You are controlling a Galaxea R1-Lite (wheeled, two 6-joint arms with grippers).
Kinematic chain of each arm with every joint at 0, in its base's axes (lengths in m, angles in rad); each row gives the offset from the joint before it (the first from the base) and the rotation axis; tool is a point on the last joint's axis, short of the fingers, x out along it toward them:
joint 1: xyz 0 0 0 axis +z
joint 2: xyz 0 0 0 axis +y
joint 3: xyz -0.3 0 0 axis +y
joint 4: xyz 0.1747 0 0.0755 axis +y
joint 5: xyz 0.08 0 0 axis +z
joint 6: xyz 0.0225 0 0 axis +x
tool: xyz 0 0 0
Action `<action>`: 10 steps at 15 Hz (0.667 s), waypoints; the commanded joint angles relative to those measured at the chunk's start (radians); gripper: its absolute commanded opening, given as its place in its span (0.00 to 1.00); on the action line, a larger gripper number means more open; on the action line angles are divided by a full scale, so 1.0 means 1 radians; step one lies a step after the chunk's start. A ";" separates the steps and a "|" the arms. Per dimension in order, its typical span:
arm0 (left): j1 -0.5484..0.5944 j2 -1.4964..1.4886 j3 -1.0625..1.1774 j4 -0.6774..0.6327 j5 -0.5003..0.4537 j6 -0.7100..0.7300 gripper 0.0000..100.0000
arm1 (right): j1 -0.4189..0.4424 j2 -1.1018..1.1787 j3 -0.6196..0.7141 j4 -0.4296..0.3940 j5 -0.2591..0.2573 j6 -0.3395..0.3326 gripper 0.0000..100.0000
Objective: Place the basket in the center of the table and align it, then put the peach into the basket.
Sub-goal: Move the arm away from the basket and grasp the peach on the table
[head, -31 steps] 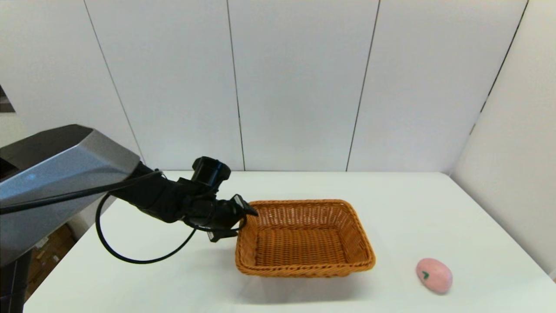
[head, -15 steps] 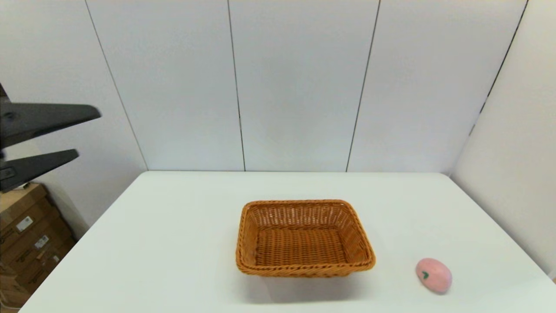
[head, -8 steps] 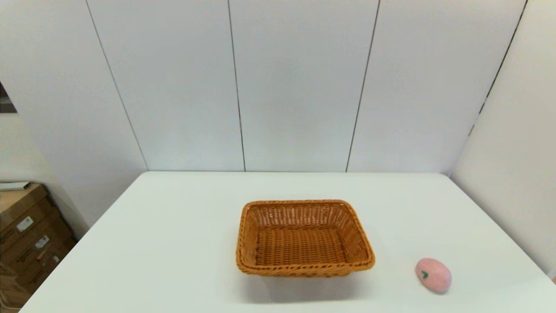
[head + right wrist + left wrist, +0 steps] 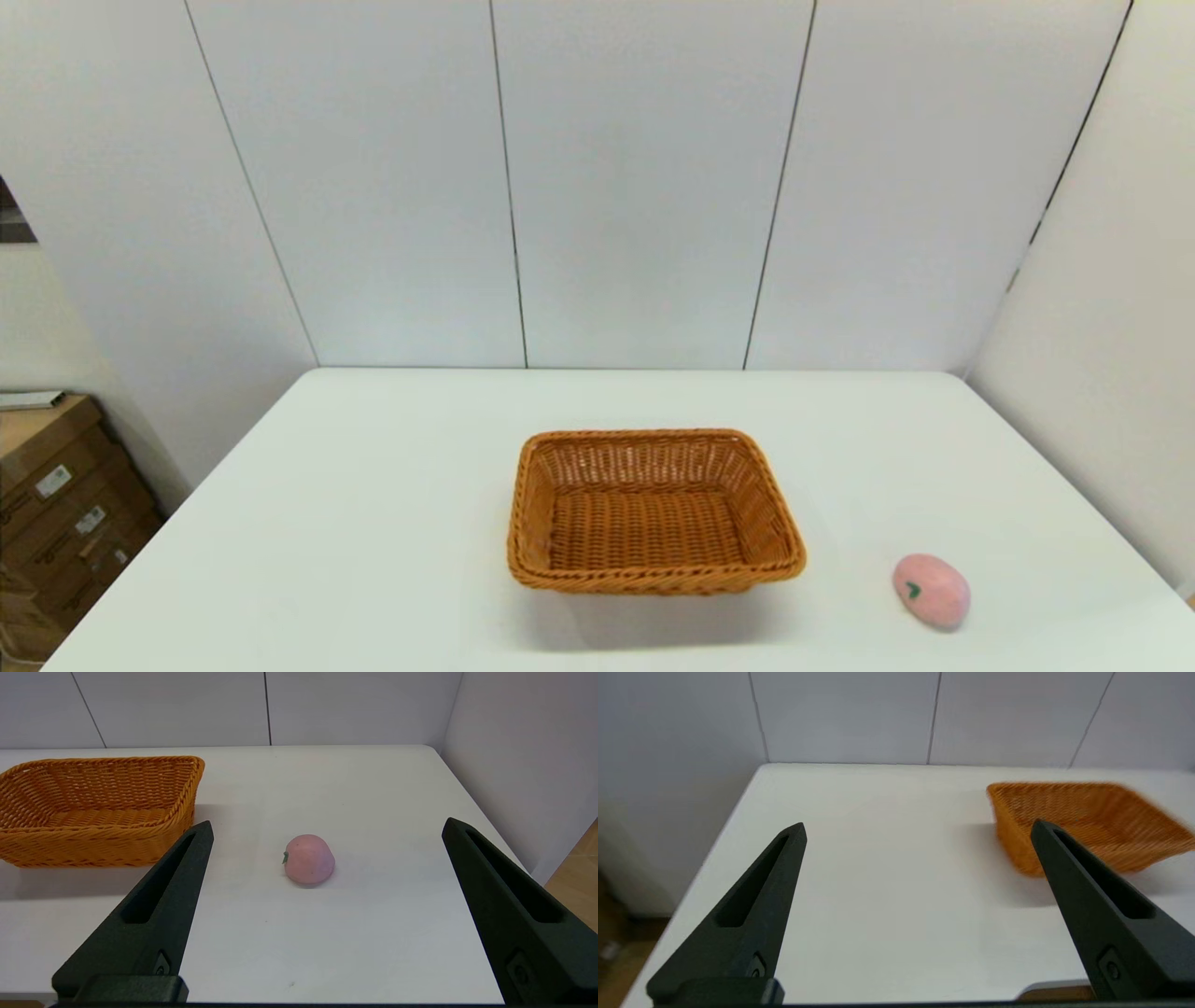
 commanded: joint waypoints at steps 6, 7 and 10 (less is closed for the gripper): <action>0.003 -0.068 0.208 -0.144 0.121 0.012 1.00 | 0.002 0.211 -0.254 0.167 0.003 -0.004 1.00; 0.003 -0.068 0.208 -0.146 0.121 0.012 1.00 | 0.000 0.314 -0.304 0.207 0.006 -0.004 1.00; 0.002 -0.068 0.208 -0.146 0.121 0.005 1.00 | 0.002 0.819 -0.338 0.206 0.000 -0.046 1.00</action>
